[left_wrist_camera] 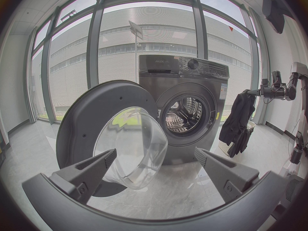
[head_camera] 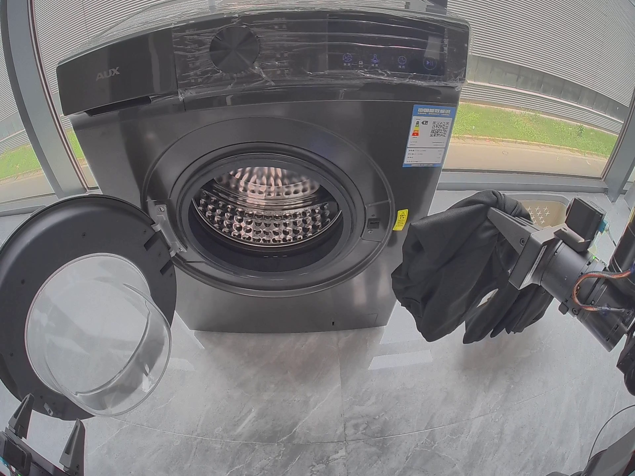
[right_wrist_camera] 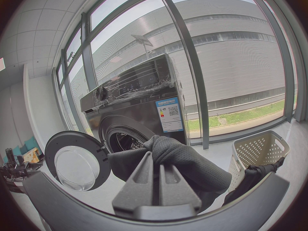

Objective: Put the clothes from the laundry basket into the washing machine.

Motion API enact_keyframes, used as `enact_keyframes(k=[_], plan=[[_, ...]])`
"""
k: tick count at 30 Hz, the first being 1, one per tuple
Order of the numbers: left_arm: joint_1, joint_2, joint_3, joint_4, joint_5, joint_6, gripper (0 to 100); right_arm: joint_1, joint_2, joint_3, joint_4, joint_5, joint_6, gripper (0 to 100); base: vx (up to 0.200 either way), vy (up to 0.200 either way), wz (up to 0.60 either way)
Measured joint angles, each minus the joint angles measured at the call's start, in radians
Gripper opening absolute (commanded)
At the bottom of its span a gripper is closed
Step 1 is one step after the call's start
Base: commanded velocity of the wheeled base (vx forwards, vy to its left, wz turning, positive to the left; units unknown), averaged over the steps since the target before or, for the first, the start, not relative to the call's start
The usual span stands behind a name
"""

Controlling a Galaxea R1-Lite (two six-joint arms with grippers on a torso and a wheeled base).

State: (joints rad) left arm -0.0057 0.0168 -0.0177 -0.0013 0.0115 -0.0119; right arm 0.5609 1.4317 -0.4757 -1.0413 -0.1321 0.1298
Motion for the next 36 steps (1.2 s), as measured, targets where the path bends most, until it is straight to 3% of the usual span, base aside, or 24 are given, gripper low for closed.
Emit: enact_keyframes(k=[14,20,36], plan=[[0.000,0.000,0.000,0.000,-0.001,-0.001,100,0.000,0.000,0.004,0.000,0.004,0.000,0,0.000,0.000,0.00],[-0.001,0.000,0.000,0.000,-0.002,-0.002,100,0.001,0.003,0.004,0.001,0.006,0.001,0,0.000,0.200,0.00],[0.000,0.000,0.000,0.000,0.001,-0.001,100,0.001,0.010,0.013,-0.001,0.005,0.000,0,0.000,0.000,0.00]])
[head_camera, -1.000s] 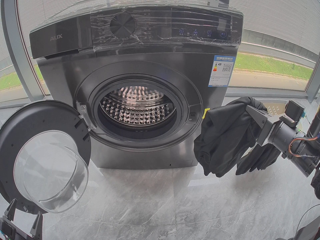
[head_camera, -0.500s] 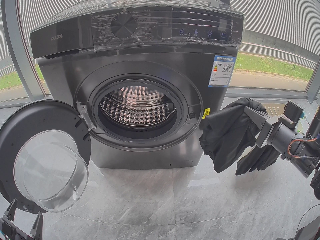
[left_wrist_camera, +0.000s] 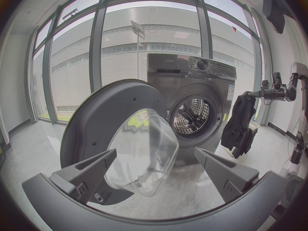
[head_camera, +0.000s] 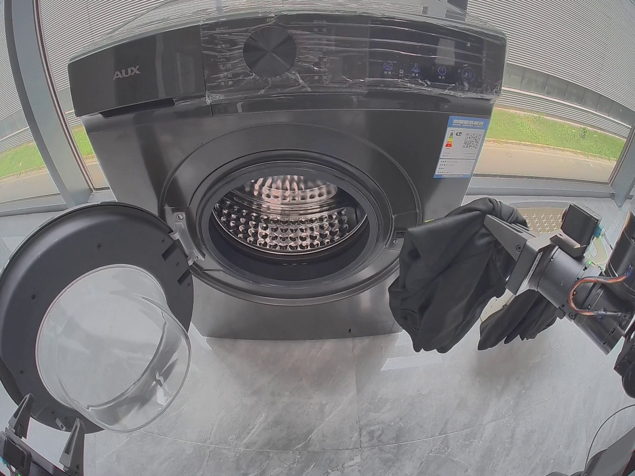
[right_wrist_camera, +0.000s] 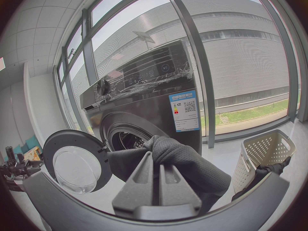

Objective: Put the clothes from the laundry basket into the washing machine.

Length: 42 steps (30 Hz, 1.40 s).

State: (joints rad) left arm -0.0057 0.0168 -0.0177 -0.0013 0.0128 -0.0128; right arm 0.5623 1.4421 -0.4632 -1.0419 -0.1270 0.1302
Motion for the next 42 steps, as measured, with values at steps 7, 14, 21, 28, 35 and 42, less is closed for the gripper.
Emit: enact_keyframes(k=[7,14,21,28,35,42], plan=[[0.000,0.000,0.000,0.000,-0.001,-0.001,100,0.000,0.000,0.000,-0.001,-0.001,0.000,0,0.000,0.171,0.00],[0.000,0.000,0.000,0.000,0.000,-0.001,100,0.001,0.000,0.000,-0.001,0.000,0.000,0,0.000,0.086,0.00],[0.000,0.000,0.000,0.000,0.001,-0.001,100,0.000,0.000,0.000,0.001,0.000,-0.001,0,0.000,0.000,0.00],[0.000,0.000,0.000,0.000,0.000,0.001,100,0.007,0.000,0.008,0.001,0.000,0.000,0,0.000,0.000,0.00],[0.000,0.000,0.000,0.000,0.002,0.004,100,0.014,0.000,0.012,0.001,0.000,0.000,0,0.000,0.000,0.00],[0.000,0.000,0.000,0.000,-0.001,0.025,100,0.057,-0.001,0.028,0.002,0.000,0.000,0,0.000,0.000,0.00]])
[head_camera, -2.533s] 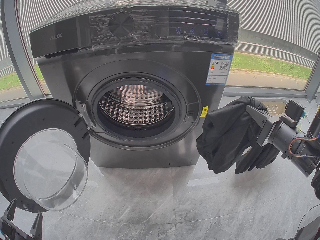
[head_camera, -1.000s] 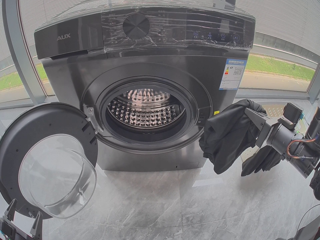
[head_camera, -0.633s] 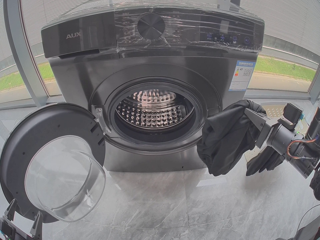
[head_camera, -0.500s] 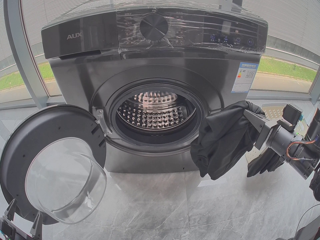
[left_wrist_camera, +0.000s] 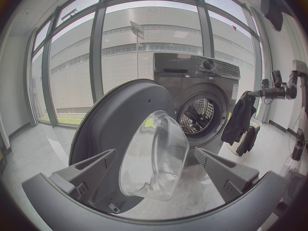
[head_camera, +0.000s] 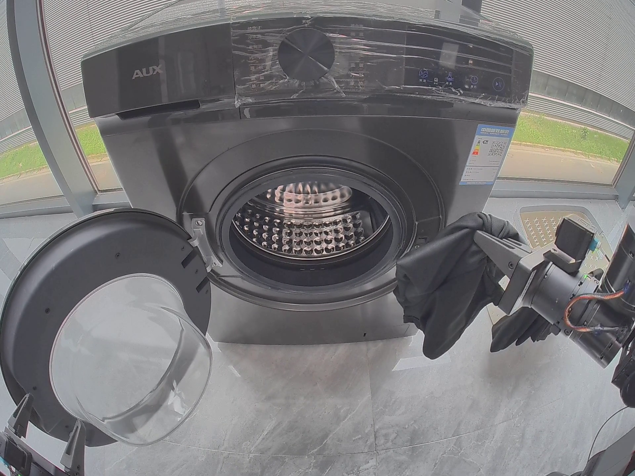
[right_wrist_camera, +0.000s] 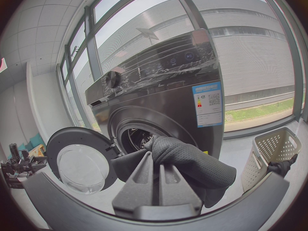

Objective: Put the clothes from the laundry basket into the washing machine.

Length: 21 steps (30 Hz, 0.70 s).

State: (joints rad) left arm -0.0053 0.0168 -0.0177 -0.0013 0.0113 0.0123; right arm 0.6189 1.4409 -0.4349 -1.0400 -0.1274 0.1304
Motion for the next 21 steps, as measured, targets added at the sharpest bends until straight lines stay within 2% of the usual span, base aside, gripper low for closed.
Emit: enact_keyframes(k=[3,10,13,21], plan=[[0.001,0.000,0.000,-0.001,-0.007,0.036,100,0.019,0.003,0.002,0.005,0.000,0.000,0,0.000,0.000,0.00],[0.001,0.000,0.000,-0.001,-0.014,0.034,100,0.081,0.062,-0.041,-0.006,-0.012,0.010,0,0.000,0.000,0.00],[0.001,0.000,0.000,-0.002,-0.036,0.039,100,0.101,0.096,-0.054,-0.009,-0.018,0.014,0,0.000,0.000,0.00],[0.000,0.000,0.000,-0.005,-0.045,0.041,100,0.119,0.184,-0.088,-0.085,-0.020,0.014,0,0.000,0.000,0.00]])
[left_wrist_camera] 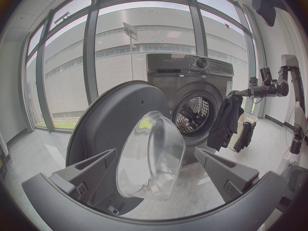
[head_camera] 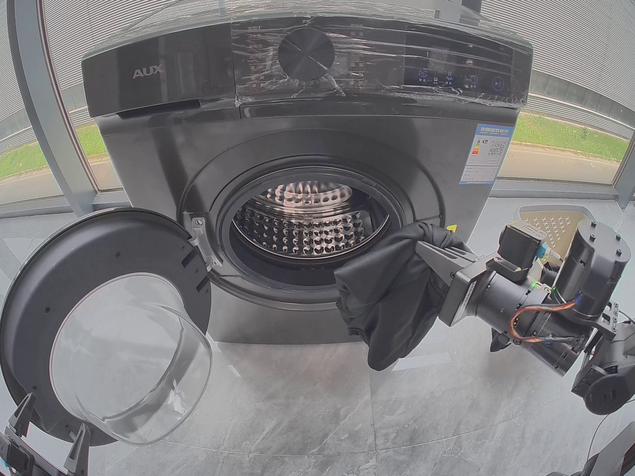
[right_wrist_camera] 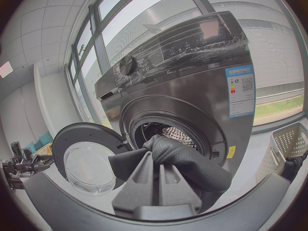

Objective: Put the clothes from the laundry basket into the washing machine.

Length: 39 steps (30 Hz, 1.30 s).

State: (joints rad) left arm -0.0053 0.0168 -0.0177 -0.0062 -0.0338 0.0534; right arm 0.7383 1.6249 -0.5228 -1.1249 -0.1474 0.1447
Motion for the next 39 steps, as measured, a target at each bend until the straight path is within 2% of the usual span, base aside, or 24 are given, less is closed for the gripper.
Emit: enact_keyframes(k=[5,10,13,14,16,19,22,26,29,33,35,39], plan=[[0.001,0.000,0.000,-0.003,-0.001,-0.001,100,0.002,0.048,-0.010,-0.086,0.010,-0.001,0,0.000,0.000,0.00],[0.001,0.000,-0.035,-0.058,-0.013,-0.038,100,0.008,0.080,-0.017,-0.116,0.013,-0.002,0,0.000,0.000,0.00],[-0.007,0.013,-0.119,-0.053,-0.050,-0.053,100,0.018,0.090,-0.024,-0.116,0.014,-0.002,0,0.000,0.000,0.00],[-0.011,0.021,-0.153,-0.041,-0.070,-0.056,100,0.022,0.093,-0.028,-0.116,0.014,-0.002,0,0.000,0.000,0.00],[-0.020,0.050,-0.227,-0.008,-0.144,-0.063,100,0.032,0.098,-0.037,-0.116,0.014,-0.002,0,0.000,0.000,0.00],[-0.032,0.115,-0.306,0.017,-0.293,-0.068,100,0.049,0.103,-0.051,-0.115,0.015,-0.001,0,0.000,0.000,0.00],[-0.042,0.214,-0.336,-0.001,-0.405,-0.062,100,0.065,0.107,-0.069,-0.115,0.015,0.003,0,0.000,0.000,0.00],[-0.057,0.374,-0.315,-0.074,-0.478,-0.046,100,0.077,0.117,-0.100,-0.113,0.015,0.009,0,0.000,0.000,0.00],[-0.081,0.510,-0.295,-0.163,-0.506,-0.036,100,0.082,0.130,-0.132,-0.113,0.014,0.014,0,0.000,0.000,0.00],[-0.140,0.678,-0.278,-0.272,-0.517,-0.030,100,0.085,0.151,-0.174,-0.113,0.009,0.020,0,0.000,0.000,0.00],[-0.197,0.774,-0.271,-0.334,-0.510,-0.028,100,0.086,0.167,-0.199,-0.114,0.005,0.022,0,0.000,0.000,0.00],[-0.318,0.945,-0.261,-0.462,-0.464,-0.038,100,0.087,0.196,-0.238,-0.114,0.001,0.025,0,0.000,0.000,0.00]])
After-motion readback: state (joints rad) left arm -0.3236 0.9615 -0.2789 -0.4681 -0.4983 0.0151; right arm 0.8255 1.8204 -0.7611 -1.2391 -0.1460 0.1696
